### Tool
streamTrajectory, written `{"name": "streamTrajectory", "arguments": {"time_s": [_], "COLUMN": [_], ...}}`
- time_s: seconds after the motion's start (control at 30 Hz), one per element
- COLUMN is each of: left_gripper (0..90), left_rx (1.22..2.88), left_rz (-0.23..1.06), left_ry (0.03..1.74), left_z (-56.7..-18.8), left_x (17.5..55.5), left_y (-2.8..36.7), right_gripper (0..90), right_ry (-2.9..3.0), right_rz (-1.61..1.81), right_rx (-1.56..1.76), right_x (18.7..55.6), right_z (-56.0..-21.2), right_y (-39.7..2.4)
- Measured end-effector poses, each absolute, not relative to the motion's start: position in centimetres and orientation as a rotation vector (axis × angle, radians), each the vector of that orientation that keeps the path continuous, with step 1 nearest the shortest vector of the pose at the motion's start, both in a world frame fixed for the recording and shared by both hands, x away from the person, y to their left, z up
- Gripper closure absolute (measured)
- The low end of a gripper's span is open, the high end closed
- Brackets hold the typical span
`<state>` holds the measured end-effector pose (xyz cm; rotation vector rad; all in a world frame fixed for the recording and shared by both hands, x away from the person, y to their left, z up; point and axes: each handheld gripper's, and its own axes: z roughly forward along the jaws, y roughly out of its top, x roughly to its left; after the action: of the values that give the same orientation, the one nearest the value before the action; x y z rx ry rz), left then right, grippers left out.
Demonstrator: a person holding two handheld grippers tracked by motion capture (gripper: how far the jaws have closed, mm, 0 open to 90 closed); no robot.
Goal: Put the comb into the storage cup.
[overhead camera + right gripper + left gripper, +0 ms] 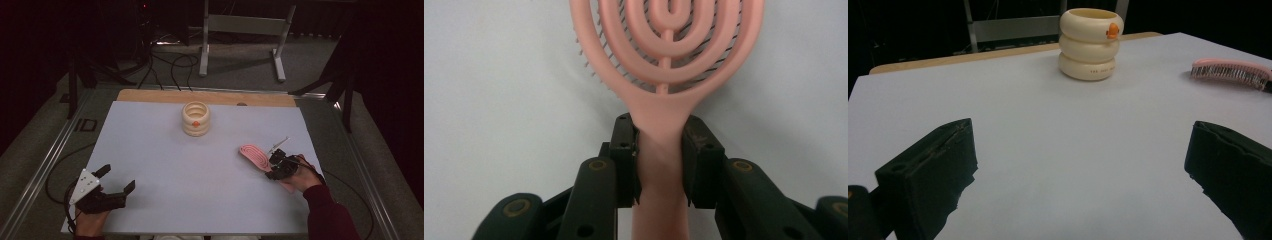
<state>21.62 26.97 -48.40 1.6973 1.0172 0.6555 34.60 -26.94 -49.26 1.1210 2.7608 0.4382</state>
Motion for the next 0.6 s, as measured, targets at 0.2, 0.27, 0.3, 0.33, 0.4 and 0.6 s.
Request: {"name": "streamTrajectory", "arguments": {"time_s": [0.2, 0.27, 0.3, 0.33, 0.4, 0.6], "left_gripper": [1.0, 1.0, 1.0, 1.0, 1.0, 1.1], "left_rx": [1.7, 1.704, 1.704, 1.703, 1.702, 1.702], "left_rz": [0.655, 0.654, 0.652, 0.649, 0.646, 0.635], "left_ry": [1.025, 1.023, 1.024, 1.024, 1.024, 1.033], "left_z": [-48.4, -48.4, -48.4, -48.4, -48.4, -48.3], "left_x": [21.7, 21.7, 21.7, 21.7, 21.7, 21.8], "left_y": [26.9, 26.9, 26.8, 26.8, 26.7, 26.3], "right_gripper": [71.0, 71.1, 71.1, 71.1, 71.1, 71.3], "right_ry": [2.725, 2.703, 2.695, 2.688, 2.677, 2.647], "right_rz": [0.467, 0.496, 0.505, 0.512, 0.529, 0.583], "right_rx": [1.098, 1.081, 1.074, 1.064, 1.049, 0.996], "right_x": [34.2, 34.0, 34.0, 33.9, 33.7, 33.5], "right_z": [-48.9, -48.7, -48.6, -48.5, -48.2, -47.6], "right_y": [-26.7, -26.5, -26.4, -26.3, -26.0, -25.2]}}
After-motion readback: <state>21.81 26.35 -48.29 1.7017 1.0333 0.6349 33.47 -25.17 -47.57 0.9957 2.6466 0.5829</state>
